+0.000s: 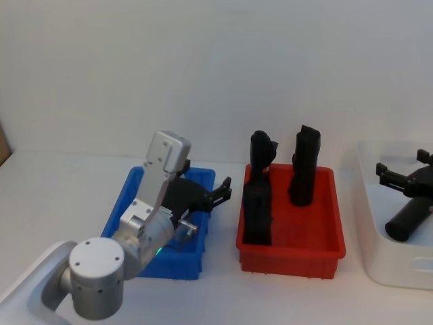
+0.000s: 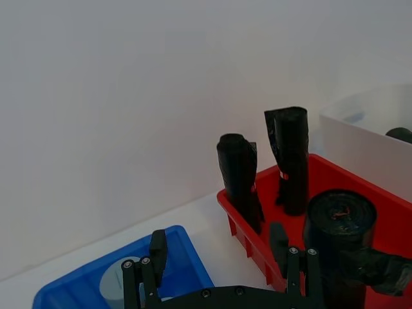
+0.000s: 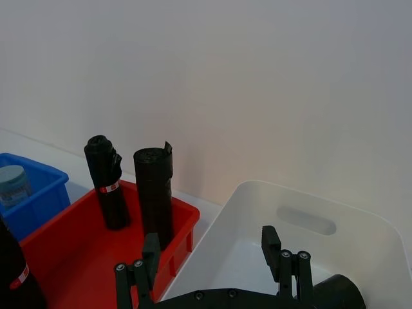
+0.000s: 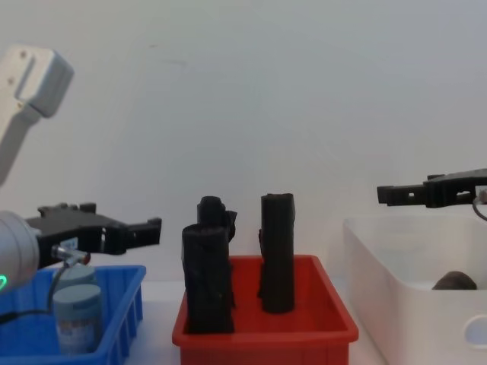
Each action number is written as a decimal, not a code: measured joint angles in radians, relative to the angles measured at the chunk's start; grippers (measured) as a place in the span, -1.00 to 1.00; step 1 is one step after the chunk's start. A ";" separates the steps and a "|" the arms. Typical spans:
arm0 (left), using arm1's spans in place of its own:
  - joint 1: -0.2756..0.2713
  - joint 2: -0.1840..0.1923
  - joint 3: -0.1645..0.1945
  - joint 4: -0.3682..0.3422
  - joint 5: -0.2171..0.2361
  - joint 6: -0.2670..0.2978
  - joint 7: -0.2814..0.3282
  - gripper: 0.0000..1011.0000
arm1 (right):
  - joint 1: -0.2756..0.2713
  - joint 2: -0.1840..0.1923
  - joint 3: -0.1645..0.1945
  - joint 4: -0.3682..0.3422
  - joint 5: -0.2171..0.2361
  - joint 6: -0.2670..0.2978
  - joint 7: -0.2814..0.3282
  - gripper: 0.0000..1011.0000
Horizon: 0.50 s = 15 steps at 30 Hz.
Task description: Pick the cotton swabs from the blue box and place them into the white box.
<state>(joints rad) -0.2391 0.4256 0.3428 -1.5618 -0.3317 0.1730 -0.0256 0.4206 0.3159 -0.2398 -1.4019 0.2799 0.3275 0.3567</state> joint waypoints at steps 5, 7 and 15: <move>-0.034 -0.020 0.000 0.054 0.000 0.031 -0.036 0.99 | 0.000 0.000 0.000 0.000 0.000 0.000 0.000 0.98; -0.045 -0.027 0.000 0.074 0.000 0.043 -0.045 0.99 | 0.000 0.000 0.000 0.000 0.000 0.000 0.000 0.98; -0.052 -0.030 -0.010 0.091 -0.005 0.062 -0.045 0.99 | 0.000 0.000 0.000 0.000 0.000 0.000 0.000 0.98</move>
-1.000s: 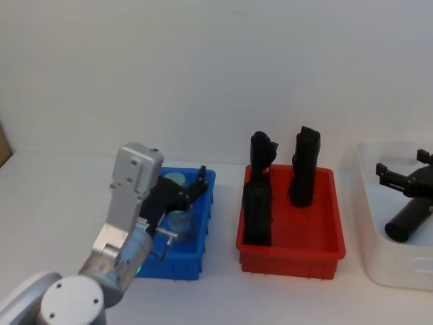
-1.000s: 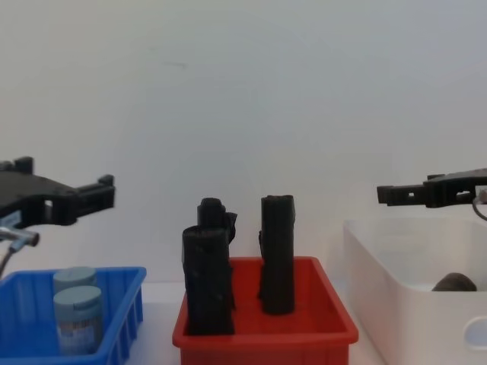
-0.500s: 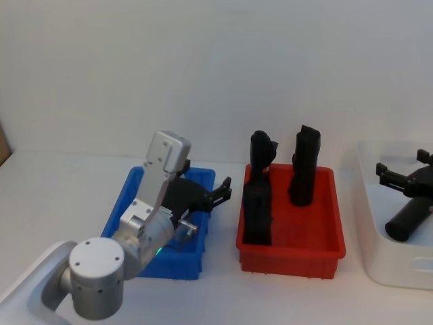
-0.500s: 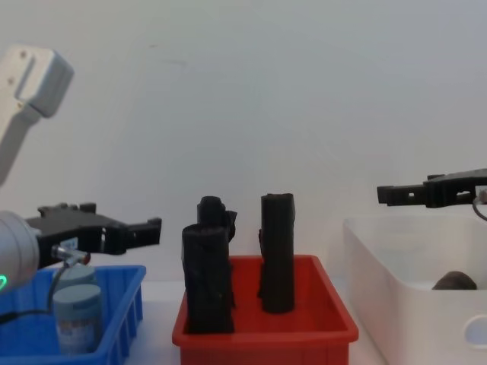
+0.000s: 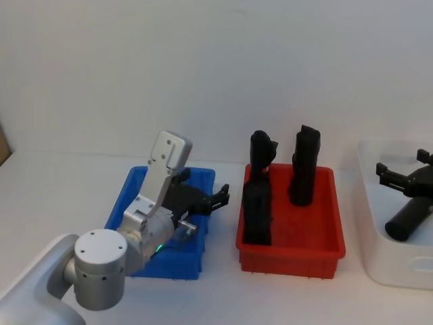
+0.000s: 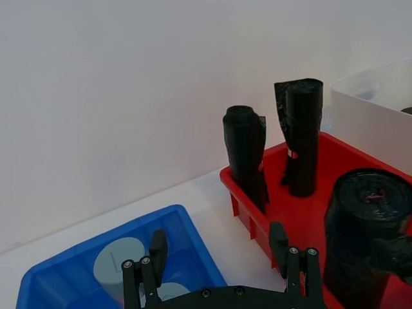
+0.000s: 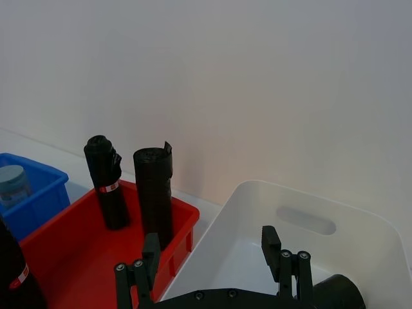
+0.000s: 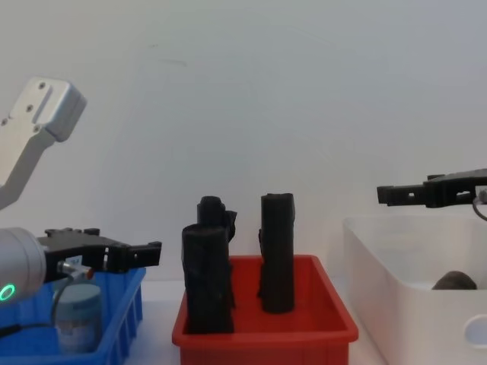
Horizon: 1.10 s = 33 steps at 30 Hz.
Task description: Pick the cotton swabs from the blue box and place them into the white box.
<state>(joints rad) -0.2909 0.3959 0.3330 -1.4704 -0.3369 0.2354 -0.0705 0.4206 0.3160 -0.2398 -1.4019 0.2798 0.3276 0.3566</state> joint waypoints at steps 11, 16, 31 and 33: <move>0.047 0.031 -0.022 -0.052 -0.029 0.005 0.049 0.99 | 0.000 0.000 0.000 0.000 0.000 0.000 0.000 0.98; 0.068 0.040 -0.030 -0.062 -0.052 -0.005 0.068 0.99 | 0.000 0.000 0.000 0.000 0.000 0.000 0.000 0.98; 0.072 0.029 -0.038 -0.010 -0.093 -0.040 0.064 0.99 | 0.000 0.000 0.000 0.000 0.000 0.000 0.000 0.98; 0.071 0.027 -0.039 -0.003 -0.096 -0.041 0.063 0.99 | 0.000 0.000 0.000 0.000 0.000 0.000 0.000 0.98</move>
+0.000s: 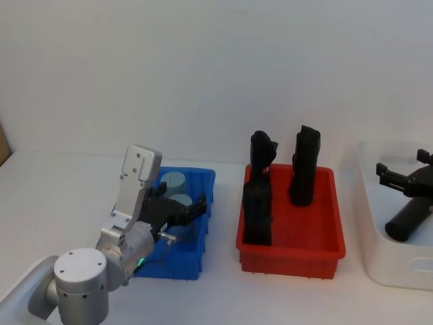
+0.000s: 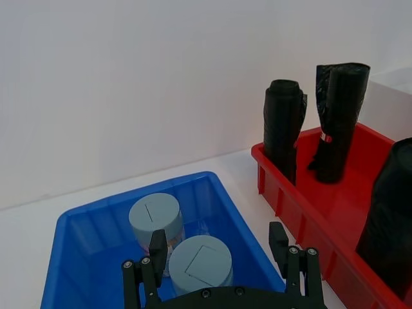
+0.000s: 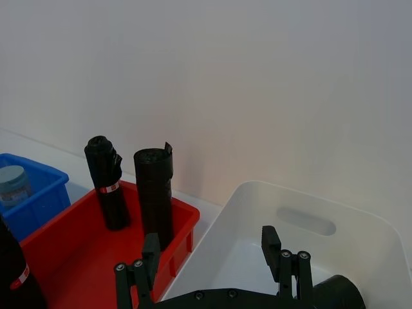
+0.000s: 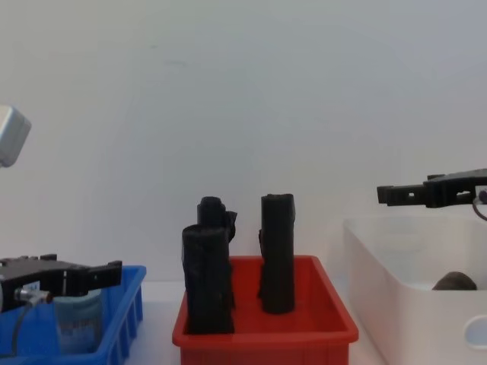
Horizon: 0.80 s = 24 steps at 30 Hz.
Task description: Pick the cotton swabs from the blue box and place them into the white box.
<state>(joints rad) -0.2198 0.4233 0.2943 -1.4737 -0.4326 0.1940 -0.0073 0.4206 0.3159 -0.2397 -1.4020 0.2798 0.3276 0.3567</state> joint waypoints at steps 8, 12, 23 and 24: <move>-0.003 -0.004 -0.005 0.027 -0.008 0.000 -0.004 0.99 | 0.000 0.000 0.000 0.000 0.000 0.000 0.000 0.98; -0.006 -0.006 -0.007 0.039 -0.010 0.001 -0.006 0.99 | 0.000 0.000 0.000 0.000 0.000 0.000 0.000 0.98; -0.022 -0.014 -0.012 0.073 -0.010 0.006 -0.021 0.99 | 0.000 0.000 0.000 0.000 0.000 0.000 0.000 0.98; -0.026 -0.016 -0.013 0.081 -0.010 0.006 -0.024 0.99 | 0.000 0.000 0.000 0.000 0.000 0.000 0.000 0.98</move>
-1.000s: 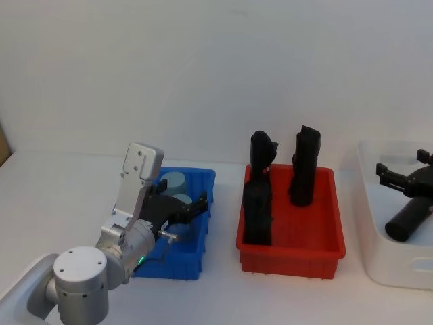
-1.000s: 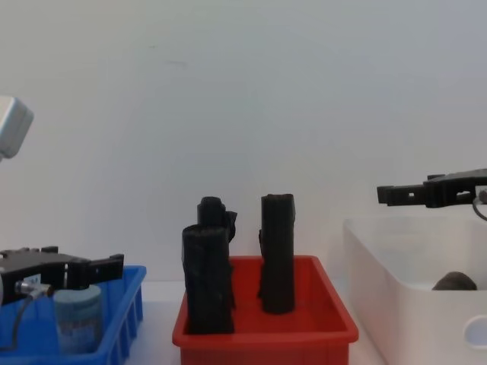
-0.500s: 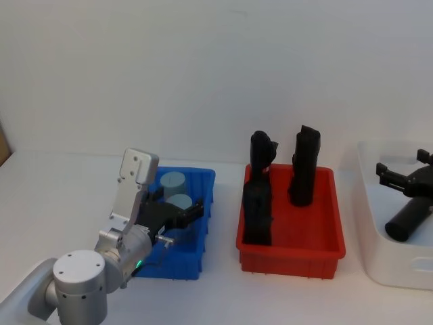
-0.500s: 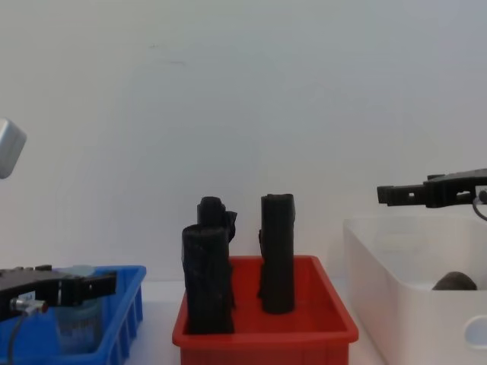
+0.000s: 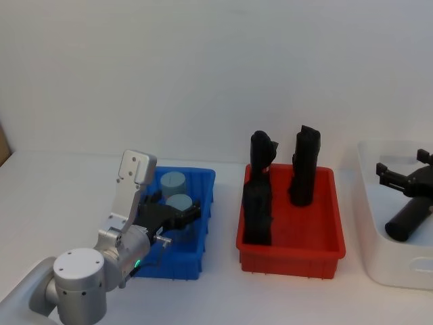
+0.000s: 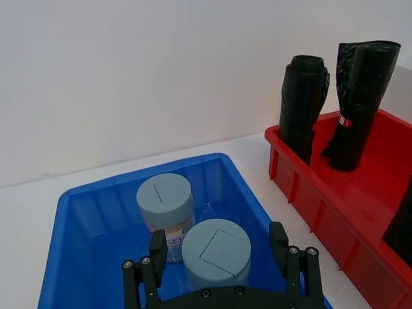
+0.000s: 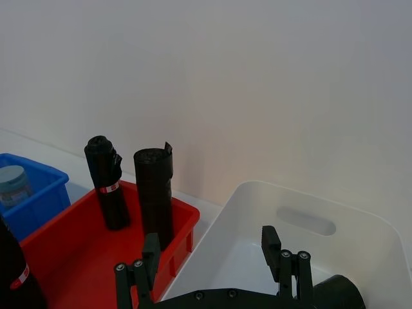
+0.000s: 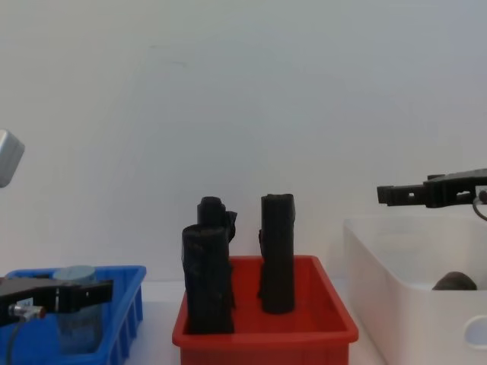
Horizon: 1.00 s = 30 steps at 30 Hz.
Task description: Pick the cotton swabs from the blue box and place them into the white box.
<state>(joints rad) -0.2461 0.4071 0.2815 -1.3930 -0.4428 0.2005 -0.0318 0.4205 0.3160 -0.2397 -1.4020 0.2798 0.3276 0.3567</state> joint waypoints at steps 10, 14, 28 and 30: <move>-0.030 -0.016 0.000 0.054 0.002 0.004 -0.031 0.99 | 0.000 0.000 0.000 0.000 0.000 0.000 0.000 0.98; -0.041 -0.022 0.000 0.074 0.004 0.005 -0.040 0.99 | 0.000 0.000 0.000 0.000 0.000 0.000 0.000 0.98; -0.062 -0.029 -0.006 0.111 0.018 0.017 -0.048 0.99 | 0.000 0.000 0.000 0.000 0.000 0.000 0.000 0.98; -0.063 -0.029 -0.007 0.113 0.020 0.018 -0.048 0.91 | 0.000 0.000 0.000 0.000 0.000 0.000 0.000 0.98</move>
<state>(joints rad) -0.3090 0.3782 0.2744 -1.2799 -0.4230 0.2185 -0.0799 0.4206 0.3160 -0.2397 -1.4020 0.2798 0.3276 0.3568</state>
